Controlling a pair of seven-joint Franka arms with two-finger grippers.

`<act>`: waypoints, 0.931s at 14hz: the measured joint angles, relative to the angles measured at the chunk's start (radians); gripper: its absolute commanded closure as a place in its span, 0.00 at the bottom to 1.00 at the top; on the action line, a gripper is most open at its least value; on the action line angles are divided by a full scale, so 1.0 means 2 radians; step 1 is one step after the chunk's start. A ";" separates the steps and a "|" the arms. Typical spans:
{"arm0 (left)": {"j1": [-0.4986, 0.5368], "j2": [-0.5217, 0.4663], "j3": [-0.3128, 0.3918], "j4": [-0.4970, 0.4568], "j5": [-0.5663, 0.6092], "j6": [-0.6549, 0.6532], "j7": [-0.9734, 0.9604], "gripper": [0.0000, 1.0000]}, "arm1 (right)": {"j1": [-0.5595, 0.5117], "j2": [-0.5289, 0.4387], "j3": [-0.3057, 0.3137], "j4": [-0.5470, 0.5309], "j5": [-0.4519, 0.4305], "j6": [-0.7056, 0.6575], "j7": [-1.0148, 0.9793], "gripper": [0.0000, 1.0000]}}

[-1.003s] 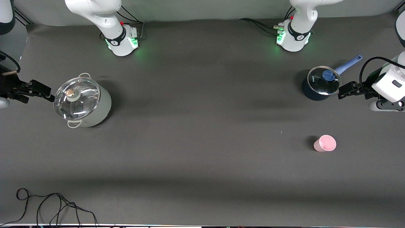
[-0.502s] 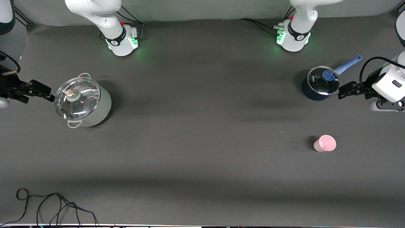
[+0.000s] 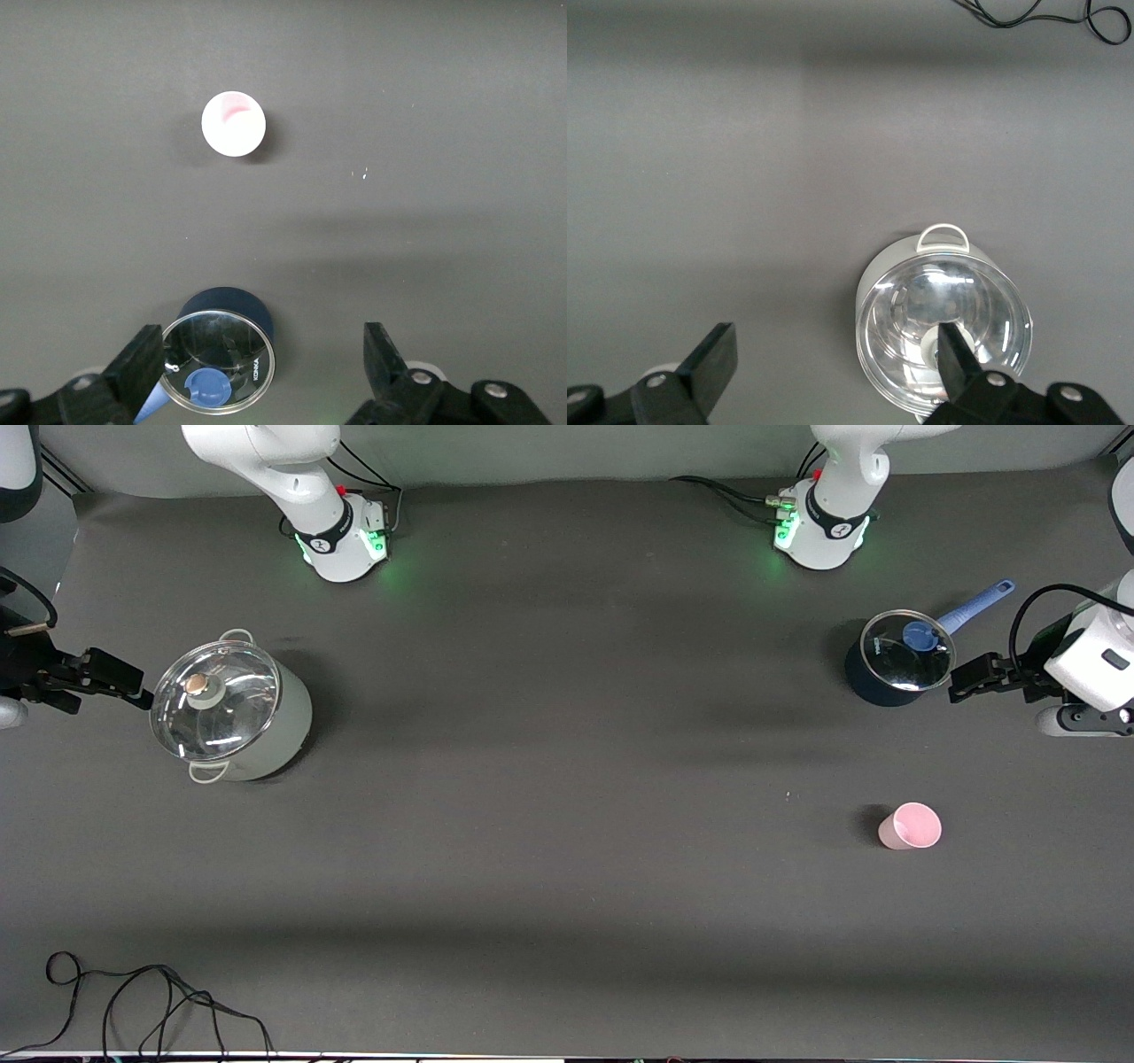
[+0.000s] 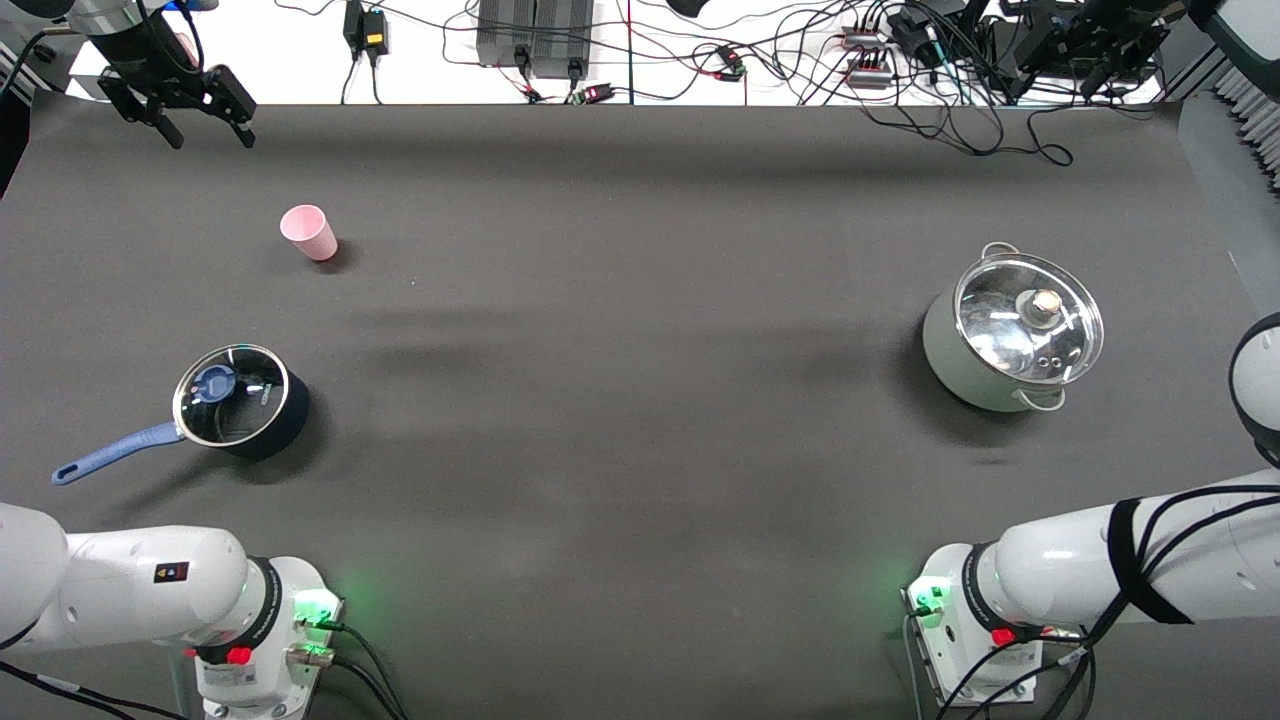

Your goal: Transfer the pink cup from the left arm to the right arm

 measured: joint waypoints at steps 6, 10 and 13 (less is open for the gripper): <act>0.004 0.002 0.001 0.012 0.001 -0.008 0.018 0.00 | 0.000 0.000 0.000 0.000 0.000 0.000 0.000 0.00; 0.044 0.014 0.003 0.026 0.001 -0.008 0.141 0.00 | 0.000 0.000 0.000 0.000 0.000 0.000 0.000 0.00; 0.074 0.036 0.004 0.048 0.000 -0.007 0.253 0.00 | 0.000 0.000 0.000 0.000 0.000 0.000 0.000 0.00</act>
